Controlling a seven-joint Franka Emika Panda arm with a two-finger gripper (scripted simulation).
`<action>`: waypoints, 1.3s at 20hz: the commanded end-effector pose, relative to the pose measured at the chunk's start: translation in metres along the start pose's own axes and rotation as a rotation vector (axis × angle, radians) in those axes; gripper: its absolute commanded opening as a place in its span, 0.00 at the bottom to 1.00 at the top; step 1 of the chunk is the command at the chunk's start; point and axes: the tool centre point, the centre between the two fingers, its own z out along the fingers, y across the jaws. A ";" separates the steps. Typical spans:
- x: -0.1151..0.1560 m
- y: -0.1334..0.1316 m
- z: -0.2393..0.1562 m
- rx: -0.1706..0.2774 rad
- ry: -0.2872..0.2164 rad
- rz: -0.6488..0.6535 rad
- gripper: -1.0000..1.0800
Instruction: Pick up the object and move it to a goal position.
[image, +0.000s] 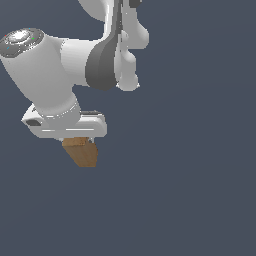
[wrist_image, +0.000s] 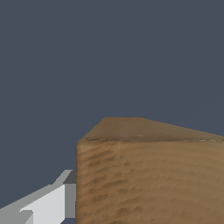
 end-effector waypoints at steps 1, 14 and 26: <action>0.001 0.012 -0.029 -0.003 0.010 0.000 0.00; 0.004 0.061 -0.121 -0.003 0.011 -0.001 0.00; 0.007 0.077 -0.150 -0.003 0.011 -0.001 0.00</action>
